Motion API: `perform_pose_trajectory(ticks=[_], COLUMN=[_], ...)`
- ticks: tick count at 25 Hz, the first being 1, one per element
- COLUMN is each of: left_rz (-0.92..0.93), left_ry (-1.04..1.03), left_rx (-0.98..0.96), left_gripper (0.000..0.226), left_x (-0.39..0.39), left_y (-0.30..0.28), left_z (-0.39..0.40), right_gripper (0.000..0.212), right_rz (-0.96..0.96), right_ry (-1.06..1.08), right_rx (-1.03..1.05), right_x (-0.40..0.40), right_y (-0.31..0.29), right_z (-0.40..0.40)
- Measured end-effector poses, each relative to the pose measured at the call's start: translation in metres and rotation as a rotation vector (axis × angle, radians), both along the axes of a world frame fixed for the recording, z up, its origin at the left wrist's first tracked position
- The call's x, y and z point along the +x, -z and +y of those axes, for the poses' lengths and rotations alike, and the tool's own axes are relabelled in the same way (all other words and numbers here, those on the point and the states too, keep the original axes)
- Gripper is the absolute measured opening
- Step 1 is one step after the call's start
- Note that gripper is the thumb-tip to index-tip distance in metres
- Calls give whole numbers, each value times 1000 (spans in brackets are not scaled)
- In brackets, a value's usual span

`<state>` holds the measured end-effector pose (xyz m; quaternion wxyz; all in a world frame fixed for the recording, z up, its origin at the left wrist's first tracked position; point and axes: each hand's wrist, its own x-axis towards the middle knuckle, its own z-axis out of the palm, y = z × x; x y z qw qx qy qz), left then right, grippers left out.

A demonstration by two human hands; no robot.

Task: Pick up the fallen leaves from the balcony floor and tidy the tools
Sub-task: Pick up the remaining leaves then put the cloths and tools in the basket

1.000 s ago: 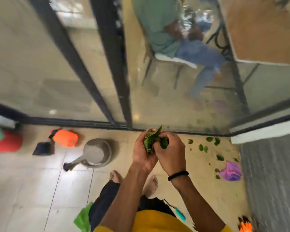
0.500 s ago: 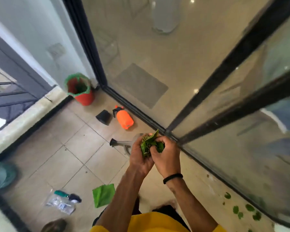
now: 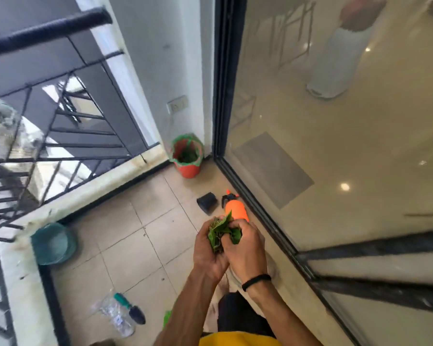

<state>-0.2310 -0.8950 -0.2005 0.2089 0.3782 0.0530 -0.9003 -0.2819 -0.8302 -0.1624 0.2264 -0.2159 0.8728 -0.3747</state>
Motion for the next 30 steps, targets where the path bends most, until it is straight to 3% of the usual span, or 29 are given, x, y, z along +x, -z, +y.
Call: perform_pose_trajectory(ticks=[5, 10, 21, 25, 30], left_rz=[-12, -28, -264, -390, -432], left_ry=[-132, -190, 186, 284, 286], left_rx=[-75, 17, 58, 32, 100], left_gripper=[11, 11, 11, 13, 20], left_x=[-22, -29, -78, -141, -220], left_y=[-17, 13, 112, 188, 336], left_z=[-105, -210, -426, -486, -550], right_gripper=[18, 18, 14, 12, 12], right_rz=[-10, -13, -243, -418, -525], right_ry=[-127, -152, 182, 312, 418], right_rx=[-49, 13, 138, 122, 178], right_x=[-30, -39, -72, -123, -199], right_y=[3, 32, 117, 197, 354], right_z=[-111, -220, -426, -483, -556])
